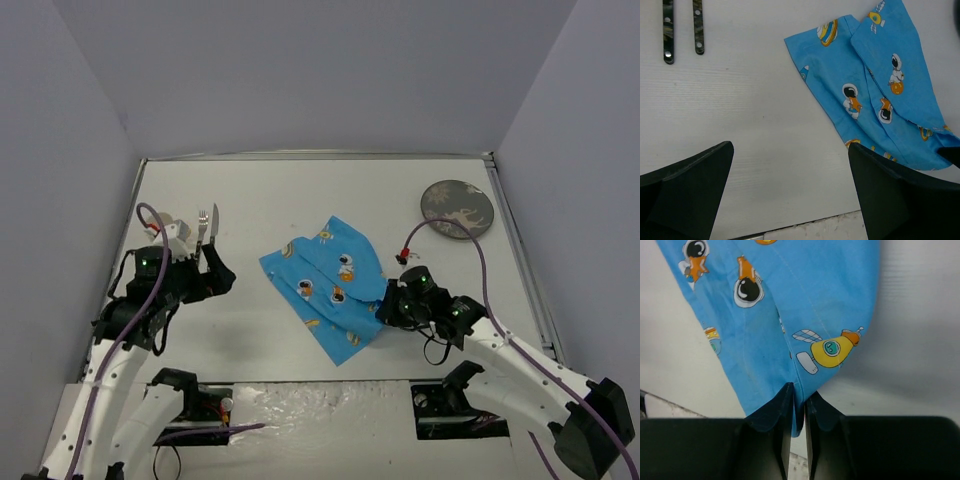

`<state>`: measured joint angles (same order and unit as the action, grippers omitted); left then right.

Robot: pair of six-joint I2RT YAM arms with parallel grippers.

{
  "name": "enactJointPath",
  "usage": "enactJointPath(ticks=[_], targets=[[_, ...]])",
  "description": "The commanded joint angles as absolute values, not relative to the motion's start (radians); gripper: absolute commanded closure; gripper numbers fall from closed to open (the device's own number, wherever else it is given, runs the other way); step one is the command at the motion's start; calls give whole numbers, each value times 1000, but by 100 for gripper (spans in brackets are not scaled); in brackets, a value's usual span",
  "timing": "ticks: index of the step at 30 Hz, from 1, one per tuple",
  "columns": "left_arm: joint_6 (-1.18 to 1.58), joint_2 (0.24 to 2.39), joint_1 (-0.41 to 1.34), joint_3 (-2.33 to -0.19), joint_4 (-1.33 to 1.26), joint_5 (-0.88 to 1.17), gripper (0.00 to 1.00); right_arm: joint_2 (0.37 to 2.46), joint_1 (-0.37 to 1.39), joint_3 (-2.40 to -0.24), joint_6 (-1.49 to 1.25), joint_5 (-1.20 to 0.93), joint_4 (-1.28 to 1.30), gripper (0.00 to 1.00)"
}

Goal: Set the dinner table for one person

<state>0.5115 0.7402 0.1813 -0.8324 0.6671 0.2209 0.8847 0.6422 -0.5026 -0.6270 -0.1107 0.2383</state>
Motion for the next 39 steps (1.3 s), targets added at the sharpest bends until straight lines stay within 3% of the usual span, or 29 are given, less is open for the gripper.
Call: enactJointPath(ticks=[1, 3, 6, 9, 21, 29, 39], targets=[[574, 942, 219, -904, 463, 258, 3, 911, 650, -544, -672, 51, 235, 70], [592, 1023, 256, -908, 430, 205, 3, 923, 653, -573, -634, 89, 239, 63], [623, 1093, 290, -899, 381, 152, 4, 933, 655, -657, -563, 117, 239, 42], [660, 1210, 307, -894, 293, 111, 9, 1014, 668, -806, -448, 145, 233, 34], [669, 1541, 303, -1003, 242, 48, 24, 1554, 825, -1200, -66, 126, 123, 37], [712, 1405, 285, -883, 233, 9, 26, 1833, 876, -1350, 89, 118, 12, 38], [742, 1247, 244, -757, 252, -20, 26, 2008, 907, -1458, 121, 288, -58, 46]])
